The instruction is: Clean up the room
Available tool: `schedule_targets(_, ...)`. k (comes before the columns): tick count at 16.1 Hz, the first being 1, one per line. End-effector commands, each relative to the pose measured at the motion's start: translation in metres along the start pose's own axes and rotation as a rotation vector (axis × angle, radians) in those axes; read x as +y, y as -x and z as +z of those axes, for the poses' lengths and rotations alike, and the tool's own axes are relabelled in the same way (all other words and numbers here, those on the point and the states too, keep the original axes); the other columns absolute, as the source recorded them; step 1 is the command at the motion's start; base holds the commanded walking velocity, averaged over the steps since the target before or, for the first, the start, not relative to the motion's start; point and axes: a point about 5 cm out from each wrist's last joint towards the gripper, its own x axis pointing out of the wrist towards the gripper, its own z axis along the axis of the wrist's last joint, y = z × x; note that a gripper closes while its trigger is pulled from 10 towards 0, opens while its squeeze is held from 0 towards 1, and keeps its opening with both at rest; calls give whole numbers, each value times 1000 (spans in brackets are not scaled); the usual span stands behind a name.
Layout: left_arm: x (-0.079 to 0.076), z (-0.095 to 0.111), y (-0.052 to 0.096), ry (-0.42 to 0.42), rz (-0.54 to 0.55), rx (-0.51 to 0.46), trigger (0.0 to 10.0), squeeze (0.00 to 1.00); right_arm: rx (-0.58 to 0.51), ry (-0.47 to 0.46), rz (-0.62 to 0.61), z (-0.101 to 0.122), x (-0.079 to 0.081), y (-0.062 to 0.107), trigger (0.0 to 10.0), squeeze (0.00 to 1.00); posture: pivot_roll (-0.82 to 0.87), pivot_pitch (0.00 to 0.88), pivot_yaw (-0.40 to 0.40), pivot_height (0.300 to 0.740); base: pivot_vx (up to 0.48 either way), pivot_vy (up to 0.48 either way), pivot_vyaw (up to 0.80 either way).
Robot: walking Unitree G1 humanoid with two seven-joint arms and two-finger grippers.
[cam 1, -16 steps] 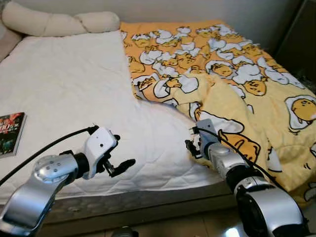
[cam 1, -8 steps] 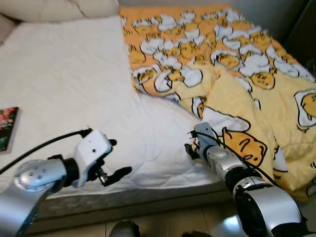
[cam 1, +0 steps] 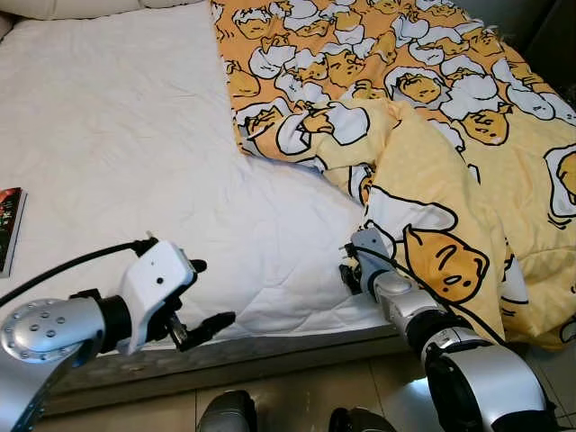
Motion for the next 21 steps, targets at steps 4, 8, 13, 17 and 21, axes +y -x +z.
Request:
schedule_targets(4, -5, 2, 1, 0, -28, 6, 10000, 24, 45, -10, -5, -13, -3, 1, 706, 0, 258, 157, 13, 740, 0, 0, 0)
schedule_targets(8, -7, -1, 4, 10, -42, 30, 10000, 20, 35, -3, -9, -9, -8, 1, 0, 0, 259, 155, -4, 740, 0, 0, 0)
schedule_targets(13, -8, -2, 5, 14, -37, 37, 10000, 16, 28, -3, -5, -7, -10, 1, 0, 0, 252, 152, -10, 740, 0, 0, 0)
schedule_targets(17, -6, -3, 3, 15, -30, 36, 10000, 12, 10, -50, 50, -13, -6, 2, 0, 0, 239, 139, -4, 740, 0, 0, 0)
schedule_targets(21, -3, -5, 2, 15, -29, 35, 10000, 8, 4, 28, 200, -33, -3, 6, 0, 0, 222, 125, -1, 740, 0, 0, 0)
